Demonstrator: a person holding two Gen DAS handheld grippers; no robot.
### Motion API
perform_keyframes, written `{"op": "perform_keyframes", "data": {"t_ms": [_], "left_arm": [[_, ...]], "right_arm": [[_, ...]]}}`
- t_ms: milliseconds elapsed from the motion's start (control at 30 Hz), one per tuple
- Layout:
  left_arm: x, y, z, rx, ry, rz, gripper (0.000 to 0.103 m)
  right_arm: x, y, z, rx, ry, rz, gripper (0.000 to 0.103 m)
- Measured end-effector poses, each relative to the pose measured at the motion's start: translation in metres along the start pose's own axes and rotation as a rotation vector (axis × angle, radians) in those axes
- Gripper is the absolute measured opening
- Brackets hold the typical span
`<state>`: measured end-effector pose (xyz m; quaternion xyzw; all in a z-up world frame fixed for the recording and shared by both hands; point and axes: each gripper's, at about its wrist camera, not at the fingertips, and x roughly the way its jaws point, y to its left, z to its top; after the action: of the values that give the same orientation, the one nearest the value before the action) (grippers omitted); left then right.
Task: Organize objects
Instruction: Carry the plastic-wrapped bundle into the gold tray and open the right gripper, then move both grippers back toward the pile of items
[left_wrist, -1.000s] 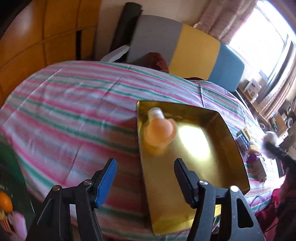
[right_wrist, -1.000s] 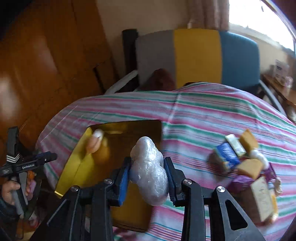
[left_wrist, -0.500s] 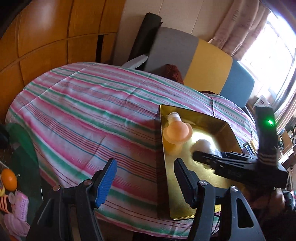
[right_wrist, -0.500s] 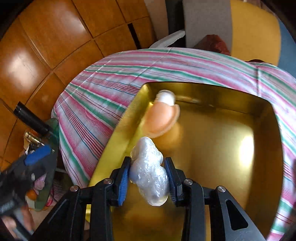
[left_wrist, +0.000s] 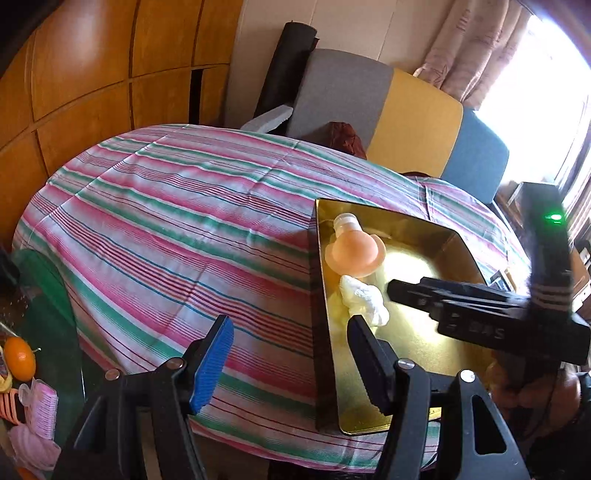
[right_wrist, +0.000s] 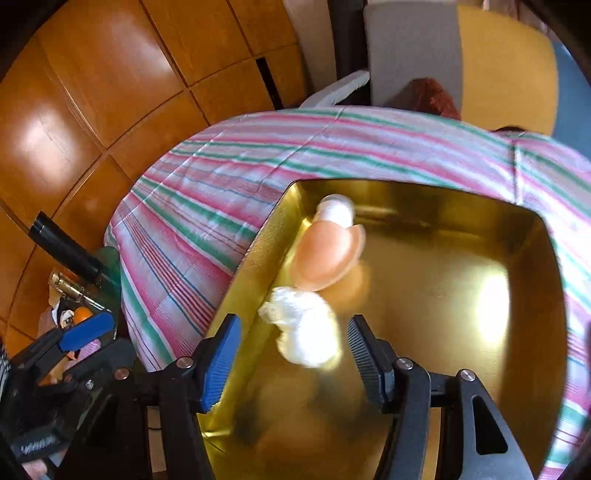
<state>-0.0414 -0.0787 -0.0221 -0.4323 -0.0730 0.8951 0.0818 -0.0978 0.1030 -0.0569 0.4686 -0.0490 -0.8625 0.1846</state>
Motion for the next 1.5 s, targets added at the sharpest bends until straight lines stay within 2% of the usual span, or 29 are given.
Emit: {"op": "perform_keyframes", "data": {"t_ms": [133,267,400,600,867,1300,1433,1500], "left_arm": [[-0.003,-0.012,-0.002,0.020,-0.004,0.015,0.064],[-0.012,-0.027,-0.003,0.078,-0.042,0.051,0.064],[-0.016,-0.041,-0.002,0.119,-0.052,0.049,0.064],[-0.014,-0.064,-0.003,0.163,-0.035,0.017,0.064],[-0.010,-0.101,-0.007,0.246,-0.016,-0.012,0.064],[0.000,-0.179,-0.010,0.396,0.042,-0.146,0.064],[0.002,-0.216,-0.011,0.452,0.069,-0.219,0.065],[0.003,-0.233,-0.013,0.483,0.079,-0.246,0.065]], "right_arm": [[-0.027,-0.007,-0.009,-0.019,-0.056,-0.039,0.068],[-0.054,-0.019,-0.018,-0.027,-0.107,-0.082,0.074],[-0.080,-0.038,-0.026,-0.011,-0.154,-0.130,0.078],[-0.120,-0.083,-0.039,0.061,-0.206,-0.216,0.080],[-0.171,-0.164,-0.068,0.190,-0.246,-0.356,0.084],[-0.253,-0.309,-0.130,0.535,-0.343,-0.566,0.087],[-0.265,-0.344,-0.158,0.691,-0.392,-0.552,0.087],[-0.271,-0.356,-0.169,0.786,-0.425,-0.504,0.087]]}}
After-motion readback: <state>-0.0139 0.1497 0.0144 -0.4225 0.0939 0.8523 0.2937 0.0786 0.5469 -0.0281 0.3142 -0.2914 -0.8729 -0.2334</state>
